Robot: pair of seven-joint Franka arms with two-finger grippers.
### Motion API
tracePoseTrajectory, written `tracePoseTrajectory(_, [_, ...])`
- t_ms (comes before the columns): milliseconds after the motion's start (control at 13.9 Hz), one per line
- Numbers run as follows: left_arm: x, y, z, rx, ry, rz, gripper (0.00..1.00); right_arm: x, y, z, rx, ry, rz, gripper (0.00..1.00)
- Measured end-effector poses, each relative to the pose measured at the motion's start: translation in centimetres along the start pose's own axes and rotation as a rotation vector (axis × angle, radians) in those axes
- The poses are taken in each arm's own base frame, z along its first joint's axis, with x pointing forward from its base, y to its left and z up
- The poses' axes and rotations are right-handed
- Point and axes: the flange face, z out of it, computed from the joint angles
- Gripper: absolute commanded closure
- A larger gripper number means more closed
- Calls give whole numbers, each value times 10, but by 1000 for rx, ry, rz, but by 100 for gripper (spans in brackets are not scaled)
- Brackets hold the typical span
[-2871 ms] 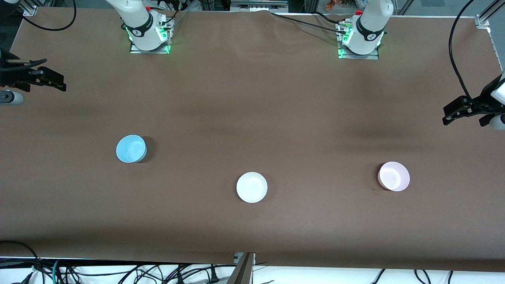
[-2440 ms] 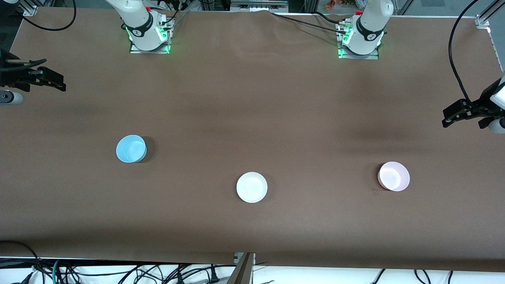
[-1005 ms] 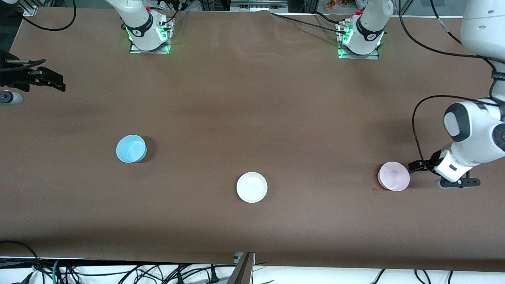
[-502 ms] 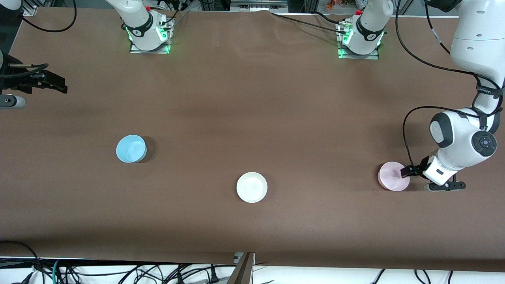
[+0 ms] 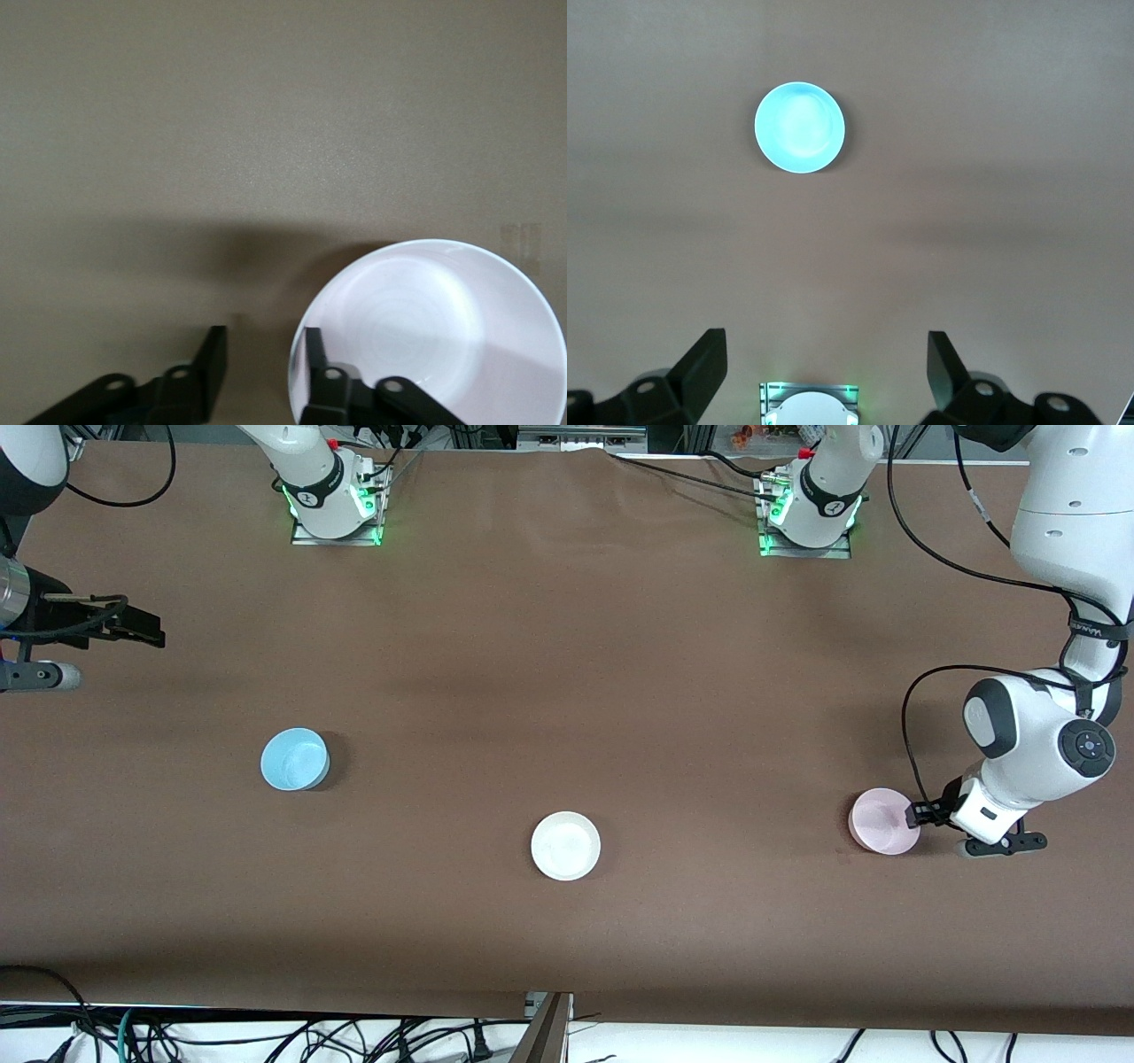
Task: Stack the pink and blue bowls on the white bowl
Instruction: 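Grasp the pink bowl with the left gripper while the right gripper reaches the blue bowl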
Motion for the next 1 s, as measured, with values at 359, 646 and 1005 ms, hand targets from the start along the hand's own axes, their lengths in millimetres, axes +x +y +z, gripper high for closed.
tracePoseTrajectory(359, [1,13,-1,-13,1,-10,94,19,0,20,-1,-9,-3,0])
tracePoseTrajectory(646, [2,21,-7,-19,8,-3,100,43,5,43,-1,8,4,0])
tracePoseTrajectory(1005, [7,34,-26,-20,31,4,100,78,18,94,23,-9,24,0])
